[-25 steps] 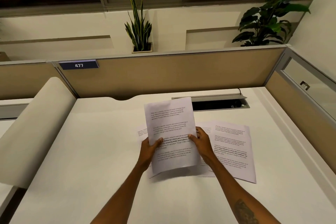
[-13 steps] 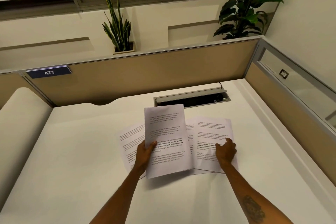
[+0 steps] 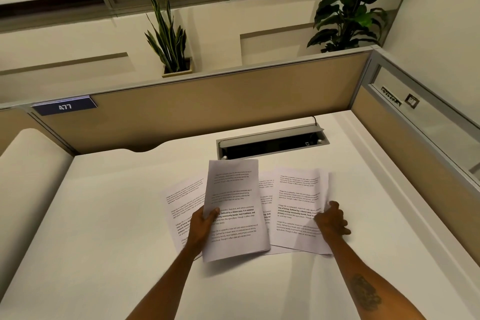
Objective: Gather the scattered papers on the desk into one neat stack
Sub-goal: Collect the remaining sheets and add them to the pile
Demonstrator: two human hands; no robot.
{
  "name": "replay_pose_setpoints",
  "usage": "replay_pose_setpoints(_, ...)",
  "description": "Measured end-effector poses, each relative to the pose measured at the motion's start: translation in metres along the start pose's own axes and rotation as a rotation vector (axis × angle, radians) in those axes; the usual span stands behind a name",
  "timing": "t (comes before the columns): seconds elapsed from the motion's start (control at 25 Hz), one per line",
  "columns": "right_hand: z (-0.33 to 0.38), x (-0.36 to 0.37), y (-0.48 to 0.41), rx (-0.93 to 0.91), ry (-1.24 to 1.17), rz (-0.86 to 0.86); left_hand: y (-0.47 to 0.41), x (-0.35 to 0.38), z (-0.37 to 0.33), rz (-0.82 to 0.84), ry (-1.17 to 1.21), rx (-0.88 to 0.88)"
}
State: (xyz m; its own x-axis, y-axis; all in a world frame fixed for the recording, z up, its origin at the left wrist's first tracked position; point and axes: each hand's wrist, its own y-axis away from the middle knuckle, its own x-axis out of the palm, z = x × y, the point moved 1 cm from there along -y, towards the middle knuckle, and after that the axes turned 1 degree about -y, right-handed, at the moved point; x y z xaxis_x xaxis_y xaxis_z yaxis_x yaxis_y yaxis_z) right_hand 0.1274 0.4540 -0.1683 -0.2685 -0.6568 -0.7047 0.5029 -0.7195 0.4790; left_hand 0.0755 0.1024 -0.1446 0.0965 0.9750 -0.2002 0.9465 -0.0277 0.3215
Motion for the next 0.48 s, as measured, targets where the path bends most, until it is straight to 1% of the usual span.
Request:
replay_pose_setpoints(0.32,-0.008,-0.012,0.004,-0.050,-0.406,0.065,0.001,-0.004,0.001,-0.003,0.011,0.012)
replay_pose_setpoints(0.48,-0.020,-0.023,0.004,-0.103,-0.653,0.171,0.005,-0.007,-0.002,-0.026,0.021,0.018)
